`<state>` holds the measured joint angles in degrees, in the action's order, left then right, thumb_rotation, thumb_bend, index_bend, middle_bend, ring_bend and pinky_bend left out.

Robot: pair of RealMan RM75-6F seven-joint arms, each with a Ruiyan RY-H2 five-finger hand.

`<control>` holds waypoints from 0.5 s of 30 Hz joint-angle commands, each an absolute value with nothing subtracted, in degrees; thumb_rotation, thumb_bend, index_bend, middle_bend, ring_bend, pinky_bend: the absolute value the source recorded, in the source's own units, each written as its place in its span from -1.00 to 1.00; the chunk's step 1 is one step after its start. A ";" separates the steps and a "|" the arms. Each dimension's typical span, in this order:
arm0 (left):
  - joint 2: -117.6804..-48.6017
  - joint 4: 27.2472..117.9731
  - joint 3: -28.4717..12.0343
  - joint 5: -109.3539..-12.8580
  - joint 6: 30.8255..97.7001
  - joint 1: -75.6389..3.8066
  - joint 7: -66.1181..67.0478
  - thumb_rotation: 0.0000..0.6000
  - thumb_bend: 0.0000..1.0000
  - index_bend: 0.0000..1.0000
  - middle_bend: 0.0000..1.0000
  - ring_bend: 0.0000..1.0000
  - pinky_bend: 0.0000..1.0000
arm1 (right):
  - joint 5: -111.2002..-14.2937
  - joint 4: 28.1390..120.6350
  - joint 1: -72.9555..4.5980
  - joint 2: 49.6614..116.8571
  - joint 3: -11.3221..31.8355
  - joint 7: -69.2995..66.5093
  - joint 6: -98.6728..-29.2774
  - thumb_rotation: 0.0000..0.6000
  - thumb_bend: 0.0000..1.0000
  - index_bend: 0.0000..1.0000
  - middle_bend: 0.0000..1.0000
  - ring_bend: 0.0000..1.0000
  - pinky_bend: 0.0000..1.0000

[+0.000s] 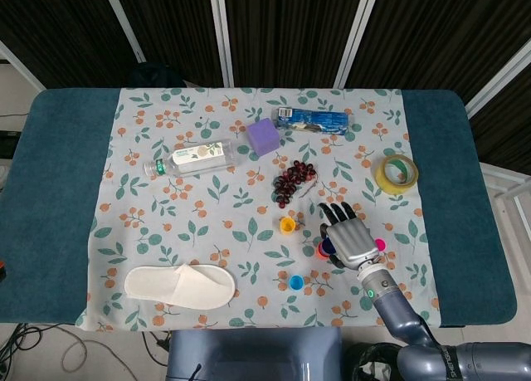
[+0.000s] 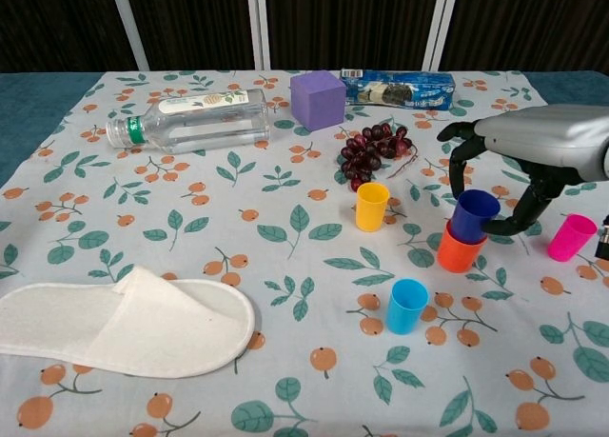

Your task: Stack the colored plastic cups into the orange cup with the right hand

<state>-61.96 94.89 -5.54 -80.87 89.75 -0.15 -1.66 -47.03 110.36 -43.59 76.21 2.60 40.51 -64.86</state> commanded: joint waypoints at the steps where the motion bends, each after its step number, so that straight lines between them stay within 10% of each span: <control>1: -61.94 94.90 -5.57 -80.80 89.78 -0.12 -1.70 1.00 0.64 -0.82 -1.00 -1.00 -0.80 | -46.75 110.21 -43.69 76.29 2.57 40.53 -64.46 1.00 -0.28 -0.50 -1.00 -1.00 -1.00; 5: -61.90 94.89 -5.60 -80.74 89.76 -0.12 -1.80 1.00 0.64 -0.82 -1.00 -1.00 -0.80 | -46.03 110.45 -44.00 76.05 2.23 41.70 -64.25 1.00 -0.28 -0.89 -1.00 -1.00 -1.00; 15: -61.82 95.05 -5.61 -80.83 89.84 -0.08 -1.99 1.00 0.64 -0.82 -1.00 -1.00 -0.80 | -44.93 112.05 -44.67 75.43 4.46 40.98 -64.90 1.00 -0.28 -0.93 -1.00 -1.00 -1.00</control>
<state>-61.83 95.04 -5.61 -80.84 89.84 -0.09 -1.98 -45.01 111.80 -44.54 75.58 4.06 41.31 -64.77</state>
